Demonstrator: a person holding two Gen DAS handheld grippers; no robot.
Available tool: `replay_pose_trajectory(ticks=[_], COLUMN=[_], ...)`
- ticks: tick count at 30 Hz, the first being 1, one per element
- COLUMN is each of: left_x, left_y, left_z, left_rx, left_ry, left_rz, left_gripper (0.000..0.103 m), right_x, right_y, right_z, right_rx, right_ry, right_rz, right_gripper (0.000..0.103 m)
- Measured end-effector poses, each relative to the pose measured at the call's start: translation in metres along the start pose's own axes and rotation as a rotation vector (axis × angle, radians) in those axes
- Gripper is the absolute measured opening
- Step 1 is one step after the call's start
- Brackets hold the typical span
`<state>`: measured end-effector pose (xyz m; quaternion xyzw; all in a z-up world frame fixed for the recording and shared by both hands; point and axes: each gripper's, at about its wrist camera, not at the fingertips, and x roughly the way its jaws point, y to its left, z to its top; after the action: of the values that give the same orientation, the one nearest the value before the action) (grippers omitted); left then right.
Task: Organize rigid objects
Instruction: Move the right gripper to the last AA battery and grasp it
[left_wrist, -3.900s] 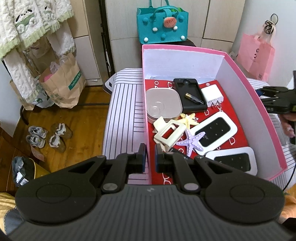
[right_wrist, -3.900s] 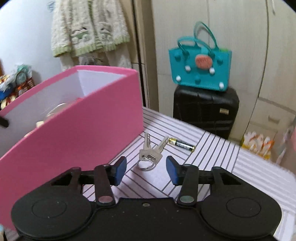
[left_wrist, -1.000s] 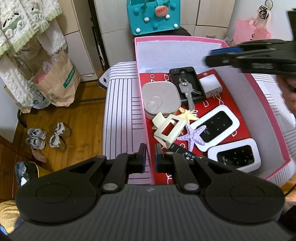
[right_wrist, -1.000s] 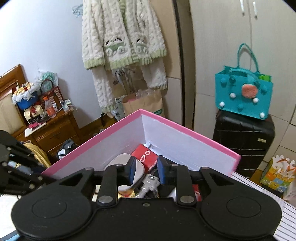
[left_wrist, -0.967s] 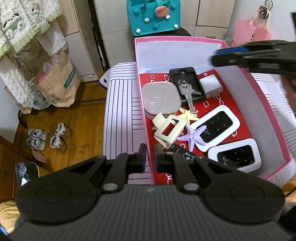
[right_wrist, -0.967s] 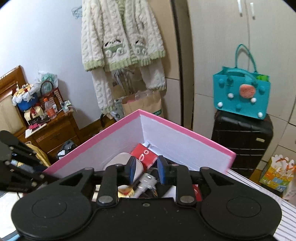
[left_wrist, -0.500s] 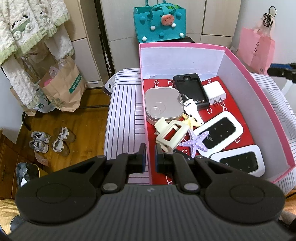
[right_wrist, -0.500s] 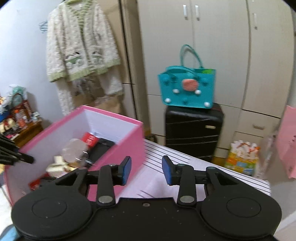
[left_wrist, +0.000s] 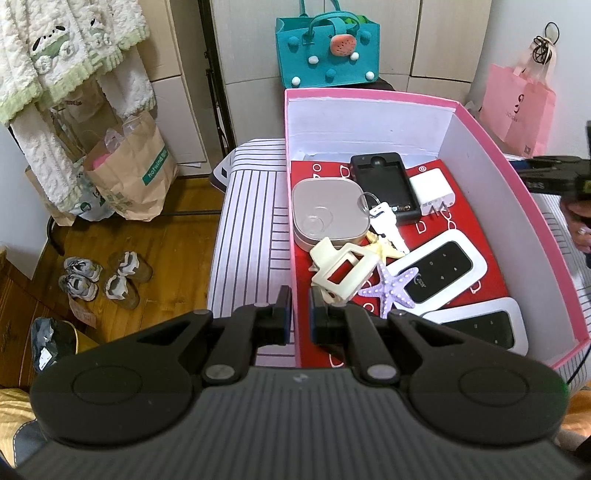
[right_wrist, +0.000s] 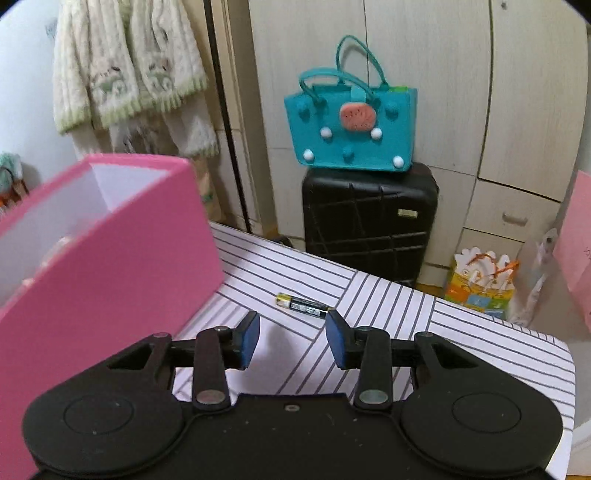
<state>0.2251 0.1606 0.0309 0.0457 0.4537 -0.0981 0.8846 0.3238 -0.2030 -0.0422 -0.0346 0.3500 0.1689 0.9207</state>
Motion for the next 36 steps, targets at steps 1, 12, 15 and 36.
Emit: replay_pose_trajectory(ticks=[1, 12, 15, 36], left_x=[0.0, 0.001, 0.001, 0.0], left_y=[0.001, 0.001, 0.002, 0.005], left_z=[0.0, -0.002, -0.002, -0.003], left_rx=[0.001, 0.007, 0.002, 0.01], left_ry=[-0.001, -0.018, -0.021, -0.034], left_rz=[0.0, -0.011, -0.018, -0.037], left_gripper=[0.007, 0.007, 0.007, 0.007], right_x=[0.002, 0.026, 0.028, -0.075], right_y=[0.0, 0.007, 0.009, 0.039], right_z=[0.0, -0.003, -0.005, 0.024], right_rx=[0.0, 0.088, 0.088, 0.086], right_ry=[-0.006, -0.002, -0.026, -0.154], right_rz=[-0.008, -0.076, -0.103, 0.044], right_gripper=[0.045, 0.063, 0.065, 0.047])
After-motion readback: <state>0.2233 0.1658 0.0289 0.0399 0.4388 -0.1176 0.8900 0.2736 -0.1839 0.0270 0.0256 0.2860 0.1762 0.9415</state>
